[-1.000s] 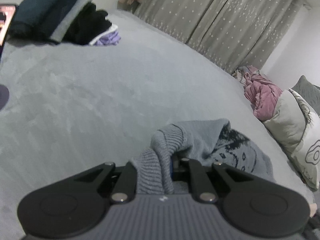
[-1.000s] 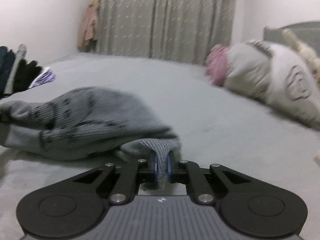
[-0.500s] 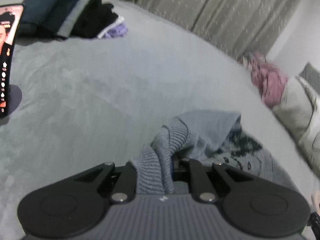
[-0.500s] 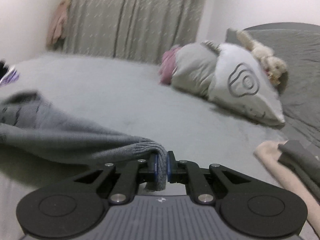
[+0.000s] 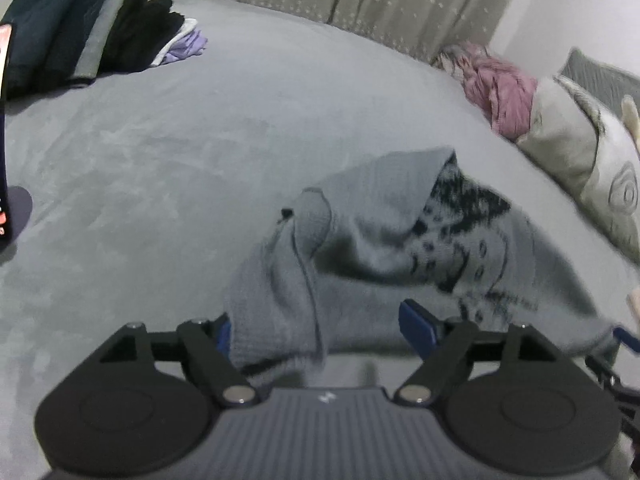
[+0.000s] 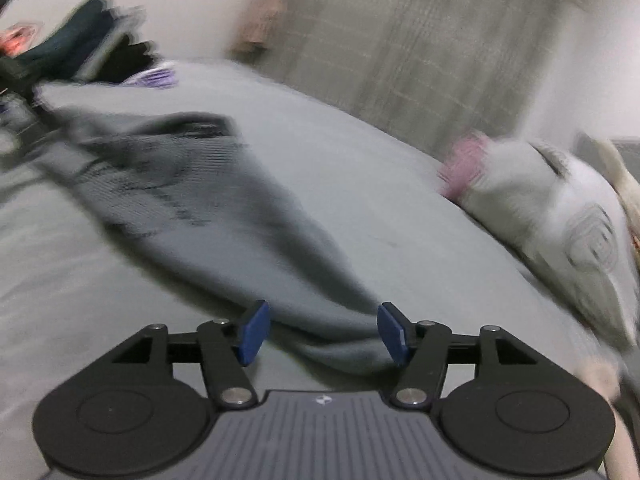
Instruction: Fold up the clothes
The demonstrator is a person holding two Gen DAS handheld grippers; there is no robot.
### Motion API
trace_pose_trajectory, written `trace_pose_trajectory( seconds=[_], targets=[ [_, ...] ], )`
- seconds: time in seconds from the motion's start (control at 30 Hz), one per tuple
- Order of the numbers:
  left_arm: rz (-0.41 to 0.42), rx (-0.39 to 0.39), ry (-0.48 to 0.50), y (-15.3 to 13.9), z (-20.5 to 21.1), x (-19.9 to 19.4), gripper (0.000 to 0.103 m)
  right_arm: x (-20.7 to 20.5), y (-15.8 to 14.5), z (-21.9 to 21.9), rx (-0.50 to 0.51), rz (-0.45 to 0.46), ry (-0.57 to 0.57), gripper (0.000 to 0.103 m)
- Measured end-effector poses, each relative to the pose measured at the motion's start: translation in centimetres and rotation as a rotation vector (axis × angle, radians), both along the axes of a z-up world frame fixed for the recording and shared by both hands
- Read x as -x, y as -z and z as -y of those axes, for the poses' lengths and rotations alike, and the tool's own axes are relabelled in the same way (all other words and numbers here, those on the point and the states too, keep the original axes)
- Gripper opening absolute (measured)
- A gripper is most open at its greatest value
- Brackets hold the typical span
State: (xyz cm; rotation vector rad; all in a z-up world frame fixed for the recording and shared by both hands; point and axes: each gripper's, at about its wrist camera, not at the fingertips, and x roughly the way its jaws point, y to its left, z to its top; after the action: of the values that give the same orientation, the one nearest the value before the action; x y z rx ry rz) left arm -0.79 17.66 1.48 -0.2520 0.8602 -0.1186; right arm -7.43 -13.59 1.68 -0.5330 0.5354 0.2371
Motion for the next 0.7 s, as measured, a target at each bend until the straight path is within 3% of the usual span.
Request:
trace_pose_trajectory(
  seconds=[0.1, 0.27, 0.33, 0.4, 0.43, 0.53, 0.7],
  targets=[
    [-0.017, -0.035, 0.024, 0.6, 0.4, 0.0, 0.081, -0.2, 1.1, -2.3, 0.060, 0.004, -0.082, 0.058],
    [-0.003, -0.096, 0.040, 0.7, 0.9, 0.0, 0.056, -1.2, 2.6, -4.5, 0.091, 0.021, -0.148, 0.057],
    [0.000, -0.100, 0.049, 0.6, 1.0, 0.0, 0.050, -1.6, 2.9, -5.0, 0.088, 0.028, -0.145, 0.057],
    [0.004, -0.110, 0.068, 0.5, 1.3, -0.2, 0.033, -2.1, 3.1, -5.4, 0.077, 0.028, -0.138, 0.055],
    [0.006, -0.121, 0.070, 0.4, 1.5, -0.3, 0.026, -2.1, 3.1, -5.3, 0.076, 0.028, -0.137, 0.048],
    [0.051, -0.133, 0.042, -0.5, 1.6, -0.4, 0.012, -3.6, 3.1, -5.5, 0.062, 0.010, -0.086, 0.011],
    [0.165, -0.079, -0.023, -3.3, 0.5, 0.5, 0.010, -3.0, 0.5, -4.4, -0.052, 0.015, -0.052, 0.005]
  ],
)
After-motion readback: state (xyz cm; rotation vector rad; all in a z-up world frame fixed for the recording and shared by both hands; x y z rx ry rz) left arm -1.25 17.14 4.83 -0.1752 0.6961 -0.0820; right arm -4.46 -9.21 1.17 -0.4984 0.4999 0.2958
